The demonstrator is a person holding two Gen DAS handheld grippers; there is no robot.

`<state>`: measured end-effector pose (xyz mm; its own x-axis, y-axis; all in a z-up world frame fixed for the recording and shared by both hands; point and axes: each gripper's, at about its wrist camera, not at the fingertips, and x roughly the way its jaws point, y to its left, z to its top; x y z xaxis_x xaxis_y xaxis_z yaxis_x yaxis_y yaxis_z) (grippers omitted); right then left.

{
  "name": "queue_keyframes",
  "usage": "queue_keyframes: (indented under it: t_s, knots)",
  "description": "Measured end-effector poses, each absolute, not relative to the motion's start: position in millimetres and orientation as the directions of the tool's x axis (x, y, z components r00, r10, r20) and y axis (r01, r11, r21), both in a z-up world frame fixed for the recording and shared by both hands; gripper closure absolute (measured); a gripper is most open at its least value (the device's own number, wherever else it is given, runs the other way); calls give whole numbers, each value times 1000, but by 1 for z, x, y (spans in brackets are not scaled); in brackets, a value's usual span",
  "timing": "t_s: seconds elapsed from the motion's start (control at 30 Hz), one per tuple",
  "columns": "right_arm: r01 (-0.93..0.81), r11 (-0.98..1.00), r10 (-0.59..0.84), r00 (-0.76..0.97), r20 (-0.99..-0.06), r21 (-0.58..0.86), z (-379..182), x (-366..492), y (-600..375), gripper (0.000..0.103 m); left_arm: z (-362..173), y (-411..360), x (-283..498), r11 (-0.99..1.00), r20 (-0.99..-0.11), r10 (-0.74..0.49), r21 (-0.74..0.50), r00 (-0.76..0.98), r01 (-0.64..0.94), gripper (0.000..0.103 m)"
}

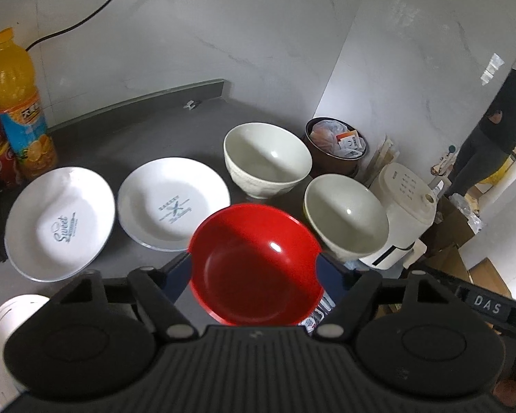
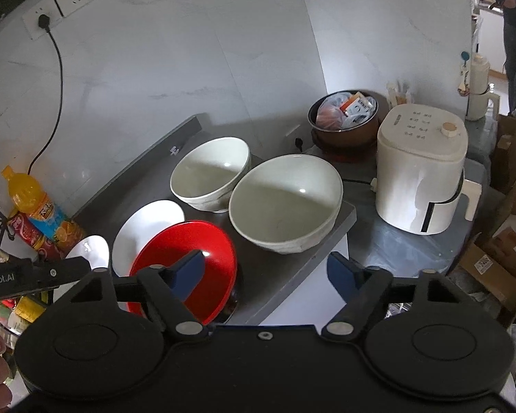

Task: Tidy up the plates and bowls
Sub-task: 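Grasp the rim of the large cream bowl with both grippers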

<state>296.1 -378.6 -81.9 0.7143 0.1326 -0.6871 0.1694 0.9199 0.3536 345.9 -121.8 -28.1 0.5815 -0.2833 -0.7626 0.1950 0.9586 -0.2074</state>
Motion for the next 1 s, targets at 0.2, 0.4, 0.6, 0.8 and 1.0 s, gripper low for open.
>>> queue_keyframes:
  t_s: [0.2,0.4,0.6,0.8,1.0]
  knots:
    - [166,915,162,683,-712,367,-99,329,-401,36,-40,-145,372,963,-781,-270,-207,563,174,33]
    - [153,910,198,655,-730,384,-116,360,-415,41,-57,-167,399,966,-805,-259,-203,534,162,39]
    - [140,920,210,614,-761,366,-132,390,-425,45,-74,-190,426,967,-822,-253,-199,511,158,45]
    - [133,940,183,582,-792,314,-142,416,-434,47,-92,-209,451,966,-834,-259,-215,487,145,54]
    - [124,945,190,544,-817,302,-157,434,-447,52,-114,-226,473,966,-852,-259,-219,454,140,61]
